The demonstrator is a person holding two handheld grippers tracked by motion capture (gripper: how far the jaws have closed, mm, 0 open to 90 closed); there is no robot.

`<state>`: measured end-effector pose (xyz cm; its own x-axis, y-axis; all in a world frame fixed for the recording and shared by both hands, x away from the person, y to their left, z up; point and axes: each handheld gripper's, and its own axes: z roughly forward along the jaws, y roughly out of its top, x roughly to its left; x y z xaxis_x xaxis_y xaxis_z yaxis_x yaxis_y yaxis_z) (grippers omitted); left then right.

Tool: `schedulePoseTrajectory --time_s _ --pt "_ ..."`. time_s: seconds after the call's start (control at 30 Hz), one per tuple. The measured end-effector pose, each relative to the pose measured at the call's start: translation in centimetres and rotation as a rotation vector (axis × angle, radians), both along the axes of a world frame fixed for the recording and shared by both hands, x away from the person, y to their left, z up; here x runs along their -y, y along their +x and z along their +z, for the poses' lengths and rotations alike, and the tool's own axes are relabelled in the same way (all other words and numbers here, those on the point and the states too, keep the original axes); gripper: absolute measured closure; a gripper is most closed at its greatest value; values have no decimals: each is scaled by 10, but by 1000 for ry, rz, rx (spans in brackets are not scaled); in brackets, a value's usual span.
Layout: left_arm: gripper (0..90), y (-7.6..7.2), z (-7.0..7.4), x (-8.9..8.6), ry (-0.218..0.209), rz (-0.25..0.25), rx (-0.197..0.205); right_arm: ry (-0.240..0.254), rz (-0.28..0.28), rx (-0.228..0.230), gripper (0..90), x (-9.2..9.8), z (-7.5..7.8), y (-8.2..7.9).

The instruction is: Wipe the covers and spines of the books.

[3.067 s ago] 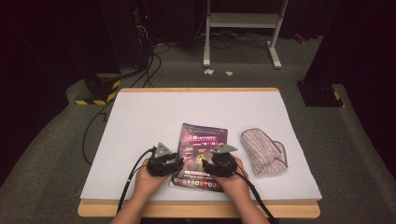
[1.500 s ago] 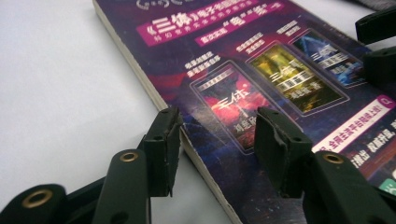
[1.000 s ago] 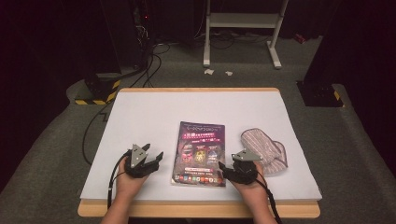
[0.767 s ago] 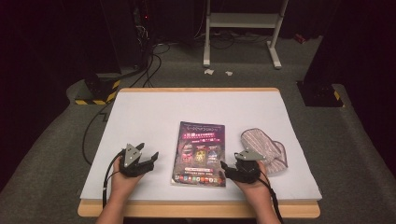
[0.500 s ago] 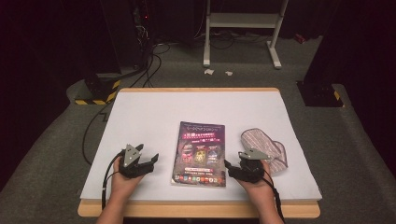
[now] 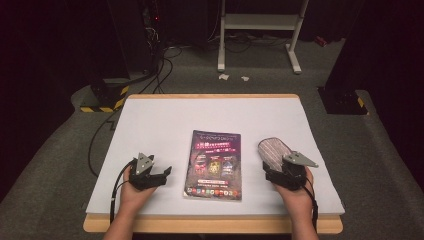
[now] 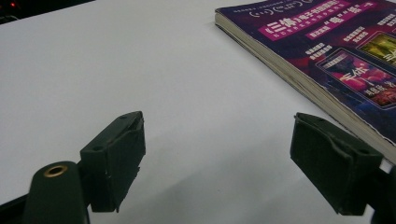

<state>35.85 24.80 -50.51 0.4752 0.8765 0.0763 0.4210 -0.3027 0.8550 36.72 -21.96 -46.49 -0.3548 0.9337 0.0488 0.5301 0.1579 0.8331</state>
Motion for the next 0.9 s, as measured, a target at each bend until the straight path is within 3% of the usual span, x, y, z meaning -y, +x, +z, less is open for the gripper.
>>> schedulePoseTrajectory --time_s 0.17,0.23,0.37,0.47,0.6,0.7,0.8,0.83,0.87,0.9 --pt "179 0 0 0 -3 4 4 -22 -35 -21 201 10 -4 9" --pt "179 0 0 -1 -6 9 5 -52 -64 -40 193 14 -8 16" --pt "179 -1 0 0 -1 15 11 -75 -57 -80 201 14 -14 24" --pt "182 -2 0 0 1 18 20 -96 -55 -141 179 10 -27 31" --pt "187 -2 0 0 0 18 23 -146 -57 -154 224 7 -34 33" --pt "191 -3 0 0 0 17 25 -183 -70 -146 345 7 -34 31" --pt "193 -2 0 0 -4 18 23 -205 -86 -131 553 9 -32 28" --pt "194 -2 0 0 -4 18 23 -205 -86 -131 553 9 -32 28" --pt "194 -2 0 0 -4 18 23 -213 -95 -120 636 12 -32 27" --pt "196 -2 0 0 -4 18 23 -213 -95 -120 636 12 -32 27"
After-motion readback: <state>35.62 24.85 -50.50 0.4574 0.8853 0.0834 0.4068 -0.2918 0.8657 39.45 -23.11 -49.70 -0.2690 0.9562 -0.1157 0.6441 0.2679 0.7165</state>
